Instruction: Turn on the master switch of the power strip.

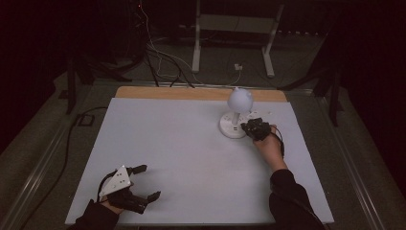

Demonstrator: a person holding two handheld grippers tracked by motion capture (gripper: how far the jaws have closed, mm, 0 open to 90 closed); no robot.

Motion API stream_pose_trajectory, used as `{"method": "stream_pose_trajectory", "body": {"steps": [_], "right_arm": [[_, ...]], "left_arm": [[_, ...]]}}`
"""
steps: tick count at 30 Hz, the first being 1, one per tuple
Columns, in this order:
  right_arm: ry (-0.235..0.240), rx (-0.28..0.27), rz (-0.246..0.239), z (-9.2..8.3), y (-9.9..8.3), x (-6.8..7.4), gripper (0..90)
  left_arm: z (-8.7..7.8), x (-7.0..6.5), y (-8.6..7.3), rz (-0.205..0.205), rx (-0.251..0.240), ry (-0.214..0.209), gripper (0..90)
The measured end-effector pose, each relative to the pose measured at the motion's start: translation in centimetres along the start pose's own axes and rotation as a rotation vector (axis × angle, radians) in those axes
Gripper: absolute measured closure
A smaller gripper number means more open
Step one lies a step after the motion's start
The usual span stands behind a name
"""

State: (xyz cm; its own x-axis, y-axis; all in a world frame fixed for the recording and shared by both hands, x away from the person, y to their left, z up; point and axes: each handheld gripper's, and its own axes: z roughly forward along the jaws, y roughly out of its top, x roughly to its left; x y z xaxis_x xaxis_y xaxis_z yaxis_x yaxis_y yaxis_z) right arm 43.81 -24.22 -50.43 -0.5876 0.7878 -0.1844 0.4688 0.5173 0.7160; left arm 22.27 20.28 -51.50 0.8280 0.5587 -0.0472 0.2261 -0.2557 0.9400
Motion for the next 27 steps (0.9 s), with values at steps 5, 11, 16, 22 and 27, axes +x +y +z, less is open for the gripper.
{"method": "stream_pose_trajectory", "body": {"steps": [5,11,16,22,27], "right_arm": [[-0.009,0.001,-0.008,0.0,0.0,0.1,90.0],[0.016,-0.024,0.037,-0.3,0.1,-0.3,90.0],[0.028,-0.076,0.057,-1.0,0.4,-0.4,90.0],[0.036,-0.09,0.083,-1.7,0.5,-0.5,90.0],[0.058,-0.094,0.085,-2.2,0.4,-0.3,81.0]], "left_arm": [[0.0,0.0,0.0,-0.001,0.001,0.001,0.2],[0.1,0.2,-0.1,-0.008,0.003,0.002,0.2],[0.1,0.2,-0.1,-0.009,0.002,0.001,0.2],[0.1,0.2,0.0,-0.004,0.003,0.002,0.2],[0.1,0.2,0.0,-0.005,0.002,0.002,0.2]]}}
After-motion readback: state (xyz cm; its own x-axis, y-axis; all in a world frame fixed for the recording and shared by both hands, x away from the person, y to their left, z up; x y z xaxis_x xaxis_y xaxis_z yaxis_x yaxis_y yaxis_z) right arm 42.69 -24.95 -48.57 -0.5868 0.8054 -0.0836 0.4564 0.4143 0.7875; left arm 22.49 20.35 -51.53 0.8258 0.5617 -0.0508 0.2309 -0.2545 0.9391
